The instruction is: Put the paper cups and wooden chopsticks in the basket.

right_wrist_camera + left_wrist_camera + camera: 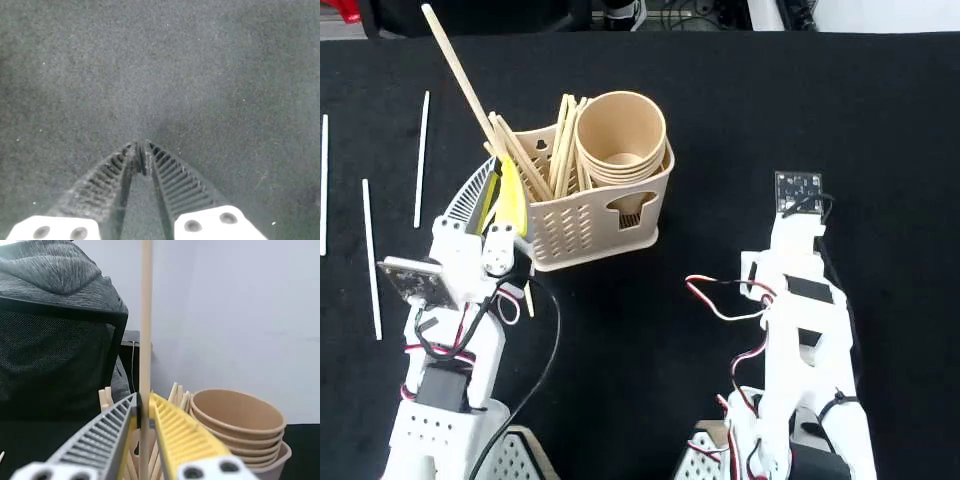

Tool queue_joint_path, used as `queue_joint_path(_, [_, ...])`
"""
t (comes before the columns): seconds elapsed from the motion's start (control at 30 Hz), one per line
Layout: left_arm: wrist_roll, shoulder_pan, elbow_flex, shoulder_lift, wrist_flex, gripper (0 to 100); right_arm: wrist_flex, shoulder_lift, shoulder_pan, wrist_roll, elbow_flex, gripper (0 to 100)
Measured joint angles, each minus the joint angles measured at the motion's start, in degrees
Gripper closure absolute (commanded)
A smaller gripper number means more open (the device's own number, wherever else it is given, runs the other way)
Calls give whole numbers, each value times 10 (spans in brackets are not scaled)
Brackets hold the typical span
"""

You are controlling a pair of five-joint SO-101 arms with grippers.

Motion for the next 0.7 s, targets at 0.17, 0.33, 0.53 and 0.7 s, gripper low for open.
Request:
queue_joint_path(0.17, [0,-4,1,1,0,971,0,0,0,0,0,977])
queue_joint_path(0.33, [0,-7,6,1,0,924,0,0,0,0,0,977])
queue_joint_path(0.53, [0,-7,8,2,29,884,0,0,0,0,0,977])
queue_joint_path(0.7, [0,-7,-25,2,117,884,0,0,0,0,0,977])
